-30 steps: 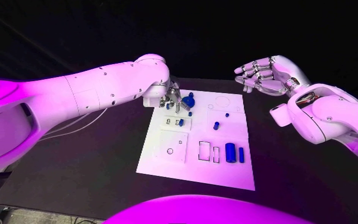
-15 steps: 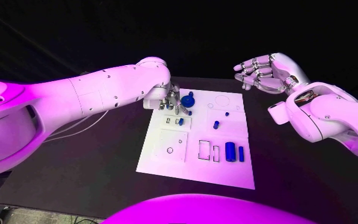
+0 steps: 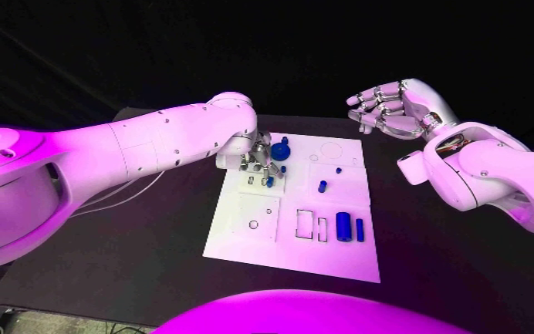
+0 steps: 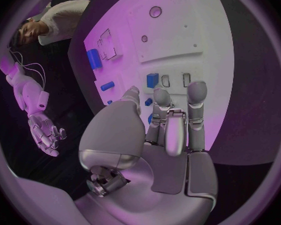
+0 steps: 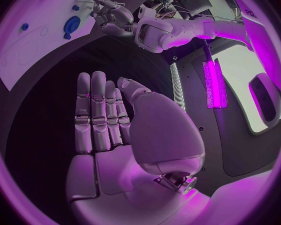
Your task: Assemble the parts on the task board
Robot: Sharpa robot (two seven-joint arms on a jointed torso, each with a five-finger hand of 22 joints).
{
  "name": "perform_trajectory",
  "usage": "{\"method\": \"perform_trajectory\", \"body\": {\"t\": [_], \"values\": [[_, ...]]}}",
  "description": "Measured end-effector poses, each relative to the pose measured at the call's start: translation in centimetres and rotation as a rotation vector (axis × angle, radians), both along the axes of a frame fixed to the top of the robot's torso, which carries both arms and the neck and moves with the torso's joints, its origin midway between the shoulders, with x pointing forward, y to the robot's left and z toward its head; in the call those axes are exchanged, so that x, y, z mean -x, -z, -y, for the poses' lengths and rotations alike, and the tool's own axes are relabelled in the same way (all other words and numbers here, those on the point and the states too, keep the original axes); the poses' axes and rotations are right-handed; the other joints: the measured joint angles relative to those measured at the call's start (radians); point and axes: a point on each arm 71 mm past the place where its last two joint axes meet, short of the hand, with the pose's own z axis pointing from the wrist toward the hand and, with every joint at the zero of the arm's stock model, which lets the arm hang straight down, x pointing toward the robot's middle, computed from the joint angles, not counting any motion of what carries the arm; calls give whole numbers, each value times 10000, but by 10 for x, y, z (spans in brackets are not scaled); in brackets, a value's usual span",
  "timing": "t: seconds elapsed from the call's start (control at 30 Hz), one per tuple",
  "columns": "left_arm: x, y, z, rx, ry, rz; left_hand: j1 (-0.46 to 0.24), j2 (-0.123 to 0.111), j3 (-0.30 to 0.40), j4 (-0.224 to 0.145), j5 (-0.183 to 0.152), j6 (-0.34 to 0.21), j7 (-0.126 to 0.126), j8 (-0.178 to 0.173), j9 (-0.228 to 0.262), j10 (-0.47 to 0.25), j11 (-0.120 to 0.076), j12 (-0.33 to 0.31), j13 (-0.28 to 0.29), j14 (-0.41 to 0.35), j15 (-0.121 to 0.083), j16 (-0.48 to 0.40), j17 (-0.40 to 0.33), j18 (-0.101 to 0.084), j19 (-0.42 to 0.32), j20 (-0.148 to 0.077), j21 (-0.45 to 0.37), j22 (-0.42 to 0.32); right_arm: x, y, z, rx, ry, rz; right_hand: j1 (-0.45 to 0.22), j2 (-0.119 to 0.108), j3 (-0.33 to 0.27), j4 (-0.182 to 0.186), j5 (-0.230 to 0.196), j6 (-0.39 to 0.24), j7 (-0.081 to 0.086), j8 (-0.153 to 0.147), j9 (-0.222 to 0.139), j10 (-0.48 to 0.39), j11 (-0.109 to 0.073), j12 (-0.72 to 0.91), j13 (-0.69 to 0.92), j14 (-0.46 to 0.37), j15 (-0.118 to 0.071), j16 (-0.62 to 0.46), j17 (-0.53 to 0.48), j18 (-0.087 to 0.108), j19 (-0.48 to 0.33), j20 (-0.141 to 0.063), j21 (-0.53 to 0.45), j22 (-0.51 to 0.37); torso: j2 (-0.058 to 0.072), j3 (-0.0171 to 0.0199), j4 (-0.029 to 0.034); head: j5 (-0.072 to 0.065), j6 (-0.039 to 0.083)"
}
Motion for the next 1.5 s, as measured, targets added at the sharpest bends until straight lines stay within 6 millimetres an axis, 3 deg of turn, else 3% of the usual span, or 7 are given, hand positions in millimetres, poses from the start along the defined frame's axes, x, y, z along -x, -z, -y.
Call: {"method": "perform_trajectory", "body": {"t": [0.9, 1.5], "values": [[0, 6, -1, -28, -17, -188, 333, 64, 426, -5, 38, -109, 37, 0, 8, -73, 0, 0, -16, 0, 0, 0, -2, 0, -1, 0, 0, -10, -1, 1, 0, 13, 32, -41, 0, 0, -1, 2, -2, 0, 0, 0, -5, 0, 0, 0, -17, 0, 0, 0, -3, 0, -1, 0, 0, 10, 24, 4, 54, -99, 5], [1, 6, 1, 55, 61, -263, 690, -29, 763, -17, 38, -108, 37, -1, 39, -73, 0, 0, 11, 0, 1, 39, 6, 1, -1, 0, 40, 36, -2, 3, -1, 20, 44, -94, 0, 0, -1, 2, 57, -32, 32, 0, -6, 25, 26, -39, -35, 0, 1, -61, 5, 0, -1, 0, 1, 9, 29, 10, 81, -109, -21]]}}
